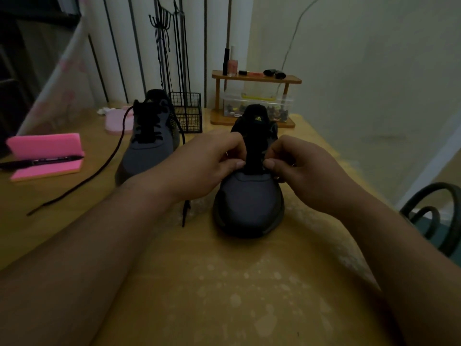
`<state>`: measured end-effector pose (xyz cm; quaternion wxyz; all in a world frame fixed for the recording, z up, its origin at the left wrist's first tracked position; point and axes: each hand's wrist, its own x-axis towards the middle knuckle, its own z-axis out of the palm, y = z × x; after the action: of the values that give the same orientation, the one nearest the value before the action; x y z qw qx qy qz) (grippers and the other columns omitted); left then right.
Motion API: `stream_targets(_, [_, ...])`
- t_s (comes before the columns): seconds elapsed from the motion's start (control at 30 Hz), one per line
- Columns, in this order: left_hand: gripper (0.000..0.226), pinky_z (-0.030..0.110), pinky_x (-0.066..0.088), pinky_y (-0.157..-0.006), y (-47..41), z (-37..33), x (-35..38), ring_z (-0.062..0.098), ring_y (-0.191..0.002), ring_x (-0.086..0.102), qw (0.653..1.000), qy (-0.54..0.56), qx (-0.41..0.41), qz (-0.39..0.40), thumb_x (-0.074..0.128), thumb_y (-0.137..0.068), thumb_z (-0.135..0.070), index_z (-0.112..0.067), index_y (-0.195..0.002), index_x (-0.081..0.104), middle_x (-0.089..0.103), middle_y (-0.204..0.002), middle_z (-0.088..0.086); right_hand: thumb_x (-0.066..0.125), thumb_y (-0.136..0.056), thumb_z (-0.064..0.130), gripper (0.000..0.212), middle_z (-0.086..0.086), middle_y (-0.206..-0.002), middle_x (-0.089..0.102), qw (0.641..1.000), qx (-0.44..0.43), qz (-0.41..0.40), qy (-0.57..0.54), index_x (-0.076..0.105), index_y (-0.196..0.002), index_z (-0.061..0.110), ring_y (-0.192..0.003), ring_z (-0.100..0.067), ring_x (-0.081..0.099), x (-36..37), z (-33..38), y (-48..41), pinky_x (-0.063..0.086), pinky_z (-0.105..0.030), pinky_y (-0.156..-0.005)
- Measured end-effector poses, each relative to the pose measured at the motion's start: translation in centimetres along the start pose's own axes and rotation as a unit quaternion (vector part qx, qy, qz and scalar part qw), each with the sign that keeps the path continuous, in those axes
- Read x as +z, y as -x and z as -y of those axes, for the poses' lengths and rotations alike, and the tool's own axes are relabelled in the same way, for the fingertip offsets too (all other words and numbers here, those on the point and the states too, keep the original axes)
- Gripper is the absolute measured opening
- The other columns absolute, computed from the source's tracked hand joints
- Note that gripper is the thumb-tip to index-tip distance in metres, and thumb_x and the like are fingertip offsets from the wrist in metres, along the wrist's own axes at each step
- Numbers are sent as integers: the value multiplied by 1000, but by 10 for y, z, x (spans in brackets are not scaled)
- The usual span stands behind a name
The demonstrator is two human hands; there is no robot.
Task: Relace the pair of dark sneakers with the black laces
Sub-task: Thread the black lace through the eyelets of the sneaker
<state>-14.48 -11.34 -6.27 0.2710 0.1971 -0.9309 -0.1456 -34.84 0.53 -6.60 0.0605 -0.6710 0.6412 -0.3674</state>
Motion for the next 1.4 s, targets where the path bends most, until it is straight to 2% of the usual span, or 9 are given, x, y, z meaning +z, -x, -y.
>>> stream_targets(0.1, [2,36,52,-79,-1,-2,3,10,-92,56,1000,-5,7,-13,63,-102,-24,-23,-103,62,58,-103,-8,62,-103,22,9,6,-94,59,1000,-1,-1,20,59,-95,25,-86,-13,57,3,1,-1,53,-43,-77])
stream_targets(0.23, [2,31,46,-73,-2,-4,9,11,-89,54,999,-13,-8,-36,58,-105,-23,-21,-104,58,55,-101,-8,55,-107,27,13,10,-93,57,999,21,-2,26,54,-94,30,-82,-1,52,7,2,-2,39,-21,-66])
stream_targets(0.37, [3,23,41,-70,-1,-2,9,5,-88,52,1000,0,-22,-18,57,-106,-25,-22,-105,56,53,-100,-12,54,-107,28,11,7,-95,60,1000,27,-2,5,55,-96,30,-85,-7,57,5,1,-1,49,-33,-74])
stream_targets(0.47, [2,23,46,-73,1,3,3,3,-91,54,1000,4,-26,7,59,-105,-28,-26,-106,58,55,-103,-13,57,-106,26,7,9,-97,62,999,29,17,2,59,-100,29,-89,-10,60,0,-2,1,55,-37,-80])
stream_targets(0.63, [2,30,47,-72,1,0,9,9,-89,54,999,-11,10,-28,59,-104,-22,-24,-103,58,57,-100,-9,57,-106,23,12,13,-92,58,999,6,4,48,56,-95,29,-84,3,53,1,-3,0,40,-10,-66])
stream_targets(0.87, [4,37,40,-64,1,-4,15,16,-78,52,997,-47,28,-62,53,-106,-25,-25,-103,51,54,-90,-10,50,-108,26,18,13,-91,54,998,15,4,55,48,-91,34,-80,0,49,6,-1,0,37,-25,-65])
stream_targets(1.07, [9,37,52,-78,-1,-1,8,8,-94,57,1000,11,11,-14,57,-104,-28,-29,-112,60,59,-105,-10,57,-105,27,4,4,-91,56,999,-15,23,26,55,-103,29,-80,-9,51,0,5,1,45,-34,-69])
stream_targets(1.27, [9,46,53,-86,-2,0,6,14,-98,58,999,28,20,-12,61,-102,-26,-28,-110,65,59,-106,-6,59,-103,31,6,10,-102,51,999,-24,24,36,57,-103,37,-91,-3,50,2,8,-1,38,-22,-73])
stream_targets(1.4, [6,46,53,-86,-3,-1,6,13,-97,59,999,46,11,-10,61,-102,-29,-32,-105,64,59,-104,-7,57,-104,28,7,7,-100,54,999,-22,9,34,56,-100,33,-89,-6,52,3,8,-1,41,-28,-73])
